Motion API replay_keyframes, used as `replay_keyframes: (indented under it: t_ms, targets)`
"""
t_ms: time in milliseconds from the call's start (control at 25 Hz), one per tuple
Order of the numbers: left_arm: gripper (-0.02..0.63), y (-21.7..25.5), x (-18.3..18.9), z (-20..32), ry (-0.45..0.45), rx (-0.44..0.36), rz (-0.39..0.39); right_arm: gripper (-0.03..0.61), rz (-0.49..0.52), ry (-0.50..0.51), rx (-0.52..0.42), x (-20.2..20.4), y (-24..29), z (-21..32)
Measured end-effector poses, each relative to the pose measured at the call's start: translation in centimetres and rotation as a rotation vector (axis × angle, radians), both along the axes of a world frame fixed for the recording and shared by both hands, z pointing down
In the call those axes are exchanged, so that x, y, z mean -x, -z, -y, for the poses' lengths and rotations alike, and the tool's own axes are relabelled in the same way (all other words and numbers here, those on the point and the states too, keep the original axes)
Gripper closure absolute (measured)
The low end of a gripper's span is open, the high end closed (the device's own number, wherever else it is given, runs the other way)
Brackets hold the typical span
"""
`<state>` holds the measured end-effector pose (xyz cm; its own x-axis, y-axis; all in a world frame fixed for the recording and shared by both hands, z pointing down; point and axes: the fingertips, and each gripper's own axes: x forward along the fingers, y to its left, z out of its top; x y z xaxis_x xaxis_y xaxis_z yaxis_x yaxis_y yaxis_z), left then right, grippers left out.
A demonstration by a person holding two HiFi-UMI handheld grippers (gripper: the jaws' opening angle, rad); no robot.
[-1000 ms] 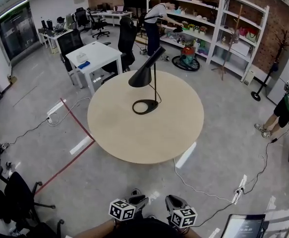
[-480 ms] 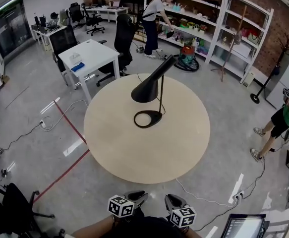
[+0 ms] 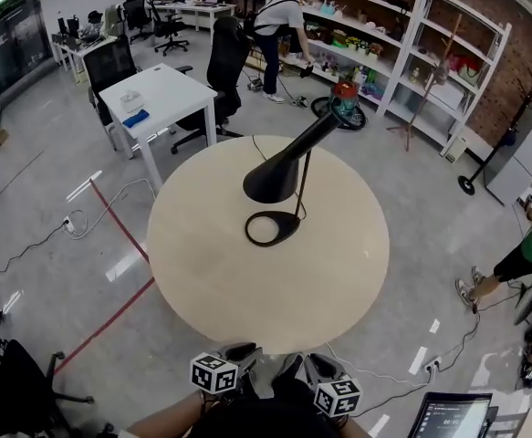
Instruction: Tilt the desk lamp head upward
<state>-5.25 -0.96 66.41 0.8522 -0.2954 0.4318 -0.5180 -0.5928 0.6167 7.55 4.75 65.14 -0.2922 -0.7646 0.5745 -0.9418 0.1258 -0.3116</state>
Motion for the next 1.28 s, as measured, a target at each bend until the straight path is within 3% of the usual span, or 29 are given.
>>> replay_keyframes:
  t_ms: [280,600,920,1280]
  targets:
    - [0.522,1.9,-0.7,4.3,0.095,-0.047,-0.016,0.529,0.016,0.074,-0.032,-1.1,0.3,5.5]
    - [0.522,6.4,-3.2,13.4,0.245,-0.188,-0.023,0.529,0.013,0.136,-0.124,-5.9,1.9,14.1]
    - [0.522,11.3,-7.3,18.2,0.253,-0.277,-0.047,0.529,-0.021,0.209,-0.227,-9.9,4.6,22.9]
    - [0.522,11.9,-7.6,23.6,0.343,-0.259,-0.058,0.529,-0.052,0.193,-0.307,-12.6,7.2,32.1]
